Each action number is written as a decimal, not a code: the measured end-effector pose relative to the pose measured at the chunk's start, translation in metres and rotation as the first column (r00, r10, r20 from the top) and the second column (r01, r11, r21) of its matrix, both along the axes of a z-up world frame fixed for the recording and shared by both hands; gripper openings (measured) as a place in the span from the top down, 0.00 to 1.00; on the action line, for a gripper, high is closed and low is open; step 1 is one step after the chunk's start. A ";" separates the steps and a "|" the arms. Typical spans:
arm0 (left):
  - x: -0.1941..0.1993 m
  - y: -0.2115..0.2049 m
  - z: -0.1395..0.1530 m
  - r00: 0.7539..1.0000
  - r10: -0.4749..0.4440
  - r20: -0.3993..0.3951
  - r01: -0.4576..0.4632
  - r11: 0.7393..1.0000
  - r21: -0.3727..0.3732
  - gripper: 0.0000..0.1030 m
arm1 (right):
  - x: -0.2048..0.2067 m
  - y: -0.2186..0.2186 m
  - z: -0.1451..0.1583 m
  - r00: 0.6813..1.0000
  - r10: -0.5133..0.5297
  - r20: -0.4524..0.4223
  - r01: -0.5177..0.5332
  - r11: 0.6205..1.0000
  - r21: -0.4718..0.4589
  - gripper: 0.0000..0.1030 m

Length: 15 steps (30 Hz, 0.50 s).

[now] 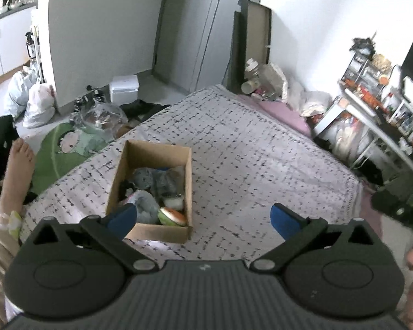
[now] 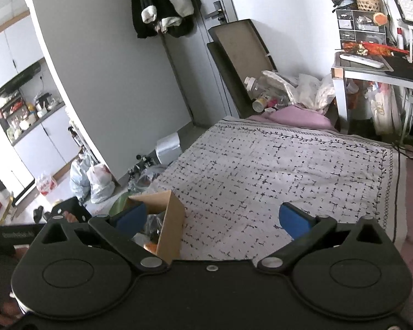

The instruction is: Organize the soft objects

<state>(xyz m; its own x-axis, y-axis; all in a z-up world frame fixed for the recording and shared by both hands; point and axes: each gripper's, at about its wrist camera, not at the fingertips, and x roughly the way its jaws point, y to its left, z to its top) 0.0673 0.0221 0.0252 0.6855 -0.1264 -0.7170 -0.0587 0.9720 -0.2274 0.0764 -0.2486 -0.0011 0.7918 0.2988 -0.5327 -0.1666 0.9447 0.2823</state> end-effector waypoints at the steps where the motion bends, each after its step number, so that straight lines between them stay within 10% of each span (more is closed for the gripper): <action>1: -0.003 -0.001 0.001 1.000 0.001 0.004 -0.001 1.000 0.006 0.00 | -0.002 0.000 0.001 1.000 0.007 -0.004 -0.007 1.000 -0.009 0.00; 15: -0.040 -0.007 0.000 0.999 0.045 0.022 -0.046 0.996 0.072 0.00 | -0.030 0.007 -0.004 0.999 0.044 -0.025 -0.046 0.995 -0.085 0.00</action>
